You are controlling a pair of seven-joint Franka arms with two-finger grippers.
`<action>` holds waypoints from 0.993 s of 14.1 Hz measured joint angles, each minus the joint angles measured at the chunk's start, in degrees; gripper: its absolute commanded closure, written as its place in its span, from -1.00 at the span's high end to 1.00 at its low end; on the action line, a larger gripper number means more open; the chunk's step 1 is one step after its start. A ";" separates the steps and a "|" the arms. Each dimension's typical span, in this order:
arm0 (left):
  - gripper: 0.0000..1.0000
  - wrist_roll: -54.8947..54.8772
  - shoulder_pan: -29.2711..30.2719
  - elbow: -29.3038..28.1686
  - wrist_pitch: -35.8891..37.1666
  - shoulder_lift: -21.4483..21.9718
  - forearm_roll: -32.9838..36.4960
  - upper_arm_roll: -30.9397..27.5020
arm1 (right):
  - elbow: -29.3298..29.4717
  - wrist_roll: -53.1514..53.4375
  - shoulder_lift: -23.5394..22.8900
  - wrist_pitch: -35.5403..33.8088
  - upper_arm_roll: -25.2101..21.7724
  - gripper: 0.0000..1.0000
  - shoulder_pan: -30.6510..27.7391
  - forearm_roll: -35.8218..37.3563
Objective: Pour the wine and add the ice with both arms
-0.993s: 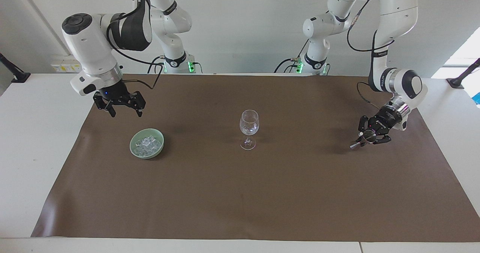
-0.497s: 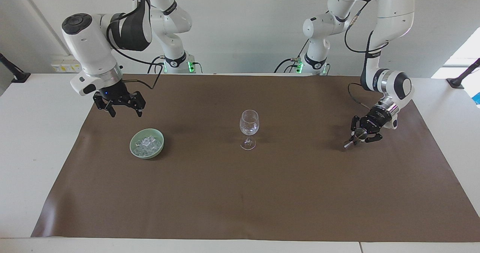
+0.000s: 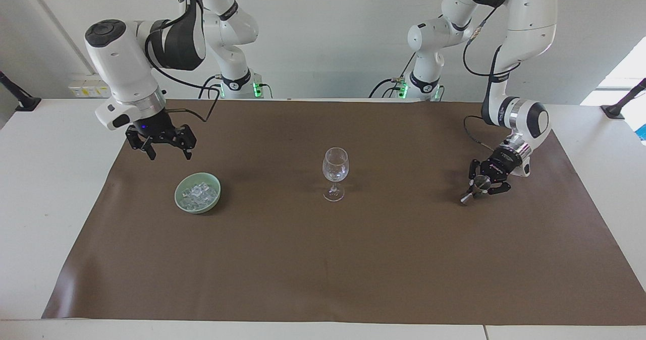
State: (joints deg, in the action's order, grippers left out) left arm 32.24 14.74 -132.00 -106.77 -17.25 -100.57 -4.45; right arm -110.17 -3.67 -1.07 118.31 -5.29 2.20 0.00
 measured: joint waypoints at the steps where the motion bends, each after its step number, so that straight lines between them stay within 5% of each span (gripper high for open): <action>1: -1.00 -0.05 0.00 0.00 0.00 0.00 0.00 0.00 | -0.14 0.00 -0.95 1.39 0.09 1.00 0.09 0.00; 14: -1.00 -1.56 -0.28 -0.03 -0.33 -1.36 0.00 0.24 | -7.64 -0.02 -8.12 15.83 0.25 1.00 1.27 0.00</action>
State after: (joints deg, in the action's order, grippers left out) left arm 30.68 14.46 -132.03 -107.10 -18.61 -100.57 -4.21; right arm -117.81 -3.68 -9.19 134.14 -5.04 3.47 0.00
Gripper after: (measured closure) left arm 0.797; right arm 0.000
